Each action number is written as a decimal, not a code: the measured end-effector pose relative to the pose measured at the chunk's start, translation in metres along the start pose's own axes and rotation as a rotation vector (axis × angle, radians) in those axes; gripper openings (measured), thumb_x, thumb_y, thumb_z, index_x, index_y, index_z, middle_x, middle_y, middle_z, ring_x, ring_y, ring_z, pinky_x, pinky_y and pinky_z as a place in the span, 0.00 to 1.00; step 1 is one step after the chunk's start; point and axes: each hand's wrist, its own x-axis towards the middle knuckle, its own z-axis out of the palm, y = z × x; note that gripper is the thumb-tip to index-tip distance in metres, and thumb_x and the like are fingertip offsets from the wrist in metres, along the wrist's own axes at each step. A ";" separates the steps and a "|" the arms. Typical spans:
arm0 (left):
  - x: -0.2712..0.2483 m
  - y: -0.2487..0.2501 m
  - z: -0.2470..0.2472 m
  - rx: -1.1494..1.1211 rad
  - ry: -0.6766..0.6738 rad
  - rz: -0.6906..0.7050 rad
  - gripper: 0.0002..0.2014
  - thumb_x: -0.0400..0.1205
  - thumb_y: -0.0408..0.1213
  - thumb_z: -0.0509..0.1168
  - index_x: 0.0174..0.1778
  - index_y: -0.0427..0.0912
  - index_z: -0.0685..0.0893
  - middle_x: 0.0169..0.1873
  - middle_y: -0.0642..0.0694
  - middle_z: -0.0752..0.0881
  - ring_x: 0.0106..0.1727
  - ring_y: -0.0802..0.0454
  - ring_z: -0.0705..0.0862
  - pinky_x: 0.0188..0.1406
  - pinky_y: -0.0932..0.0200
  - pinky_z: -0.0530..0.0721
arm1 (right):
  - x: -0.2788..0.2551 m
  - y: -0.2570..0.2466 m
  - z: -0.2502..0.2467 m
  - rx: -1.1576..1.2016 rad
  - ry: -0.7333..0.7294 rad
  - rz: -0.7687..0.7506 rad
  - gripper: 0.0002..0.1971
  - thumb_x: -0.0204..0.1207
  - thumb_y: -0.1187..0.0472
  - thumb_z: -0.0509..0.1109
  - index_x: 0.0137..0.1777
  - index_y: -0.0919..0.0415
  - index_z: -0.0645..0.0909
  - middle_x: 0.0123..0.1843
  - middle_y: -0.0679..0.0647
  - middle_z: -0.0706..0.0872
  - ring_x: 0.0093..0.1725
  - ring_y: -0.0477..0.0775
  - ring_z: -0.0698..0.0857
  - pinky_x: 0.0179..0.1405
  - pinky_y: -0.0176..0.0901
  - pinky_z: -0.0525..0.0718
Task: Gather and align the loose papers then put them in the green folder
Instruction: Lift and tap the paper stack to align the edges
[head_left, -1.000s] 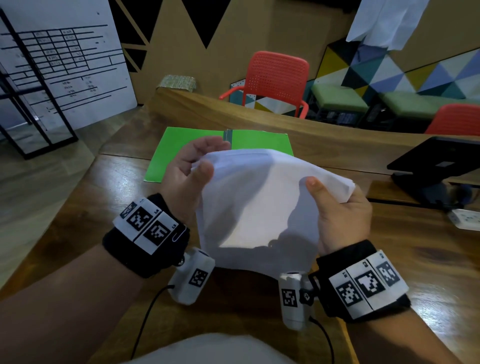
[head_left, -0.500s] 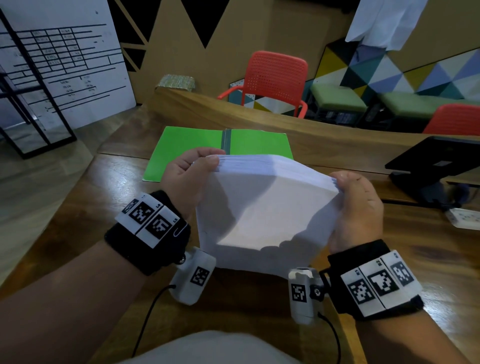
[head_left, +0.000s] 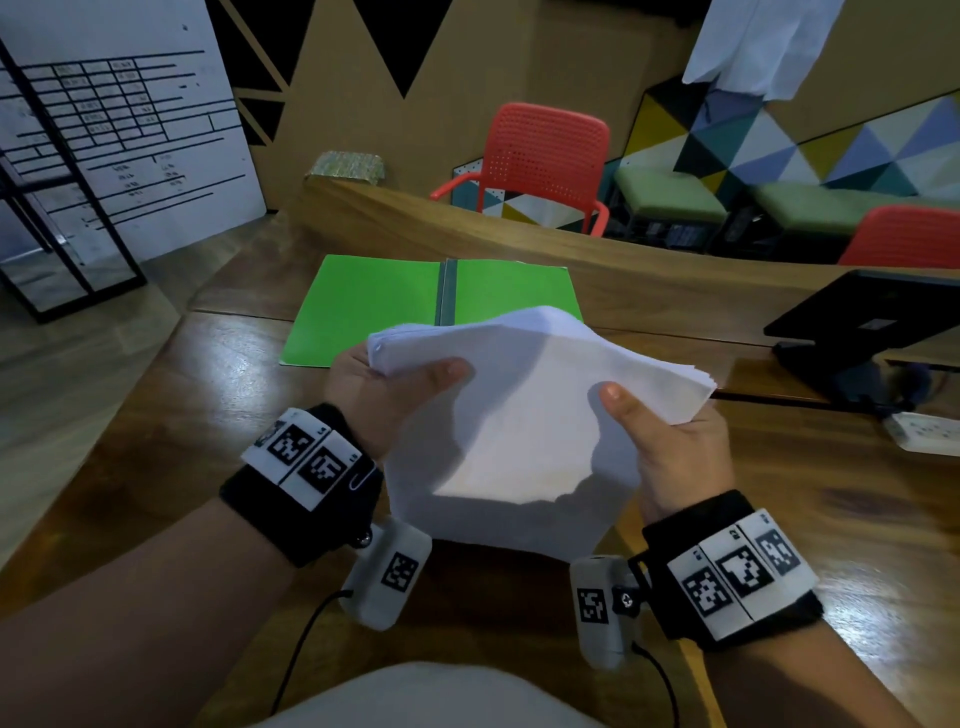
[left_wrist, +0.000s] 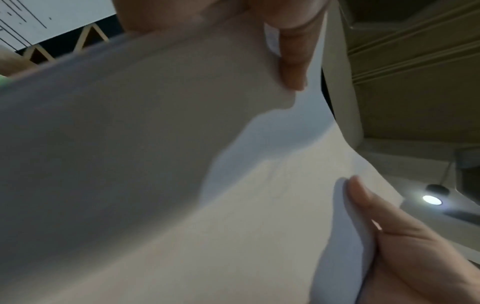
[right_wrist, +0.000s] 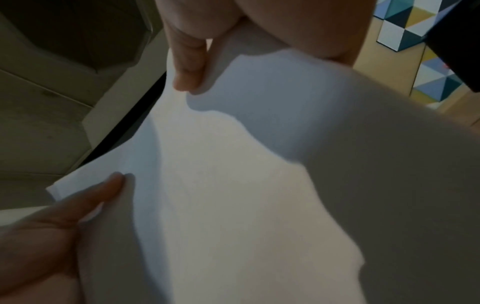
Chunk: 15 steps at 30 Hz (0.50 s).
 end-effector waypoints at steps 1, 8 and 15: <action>0.000 0.003 -0.003 -0.022 -0.013 0.028 0.14 0.51 0.36 0.81 0.28 0.47 0.85 0.18 0.57 0.87 0.20 0.64 0.82 0.21 0.71 0.81 | 0.001 -0.002 -0.002 0.008 -0.005 0.003 0.24 0.42 0.50 0.86 0.39 0.57 0.88 0.38 0.49 0.93 0.40 0.49 0.90 0.41 0.41 0.89; 0.008 0.012 -0.010 -0.296 -0.100 0.026 0.12 0.55 0.41 0.72 0.34 0.45 0.84 0.31 0.48 0.90 0.30 0.50 0.83 0.33 0.59 0.82 | 0.010 -0.021 -0.006 0.121 -0.073 -0.049 0.13 0.56 0.56 0.76 0.37 0.57 0.77 0.31 0.47 0.85 0.31 0.45 0.83 0.30 0.33 0.81; 0.009 0.017 -0.005 -0.236 0.004 -0.025 0.11 0.63 0.33 0.60 0.26 0.49 0.87 0.21 0.49 0.82 0.23 0.52 0.76 0.23 0.67 0.74 | 0.007 -0.018 -0.004 0.100 -0.063 -0.047 0.20 0.56 0.49 0.77 0.44 0.54 0.76 0.30 0.44 0.87 0.30 0.41 0.85 0.25 0.31 0.81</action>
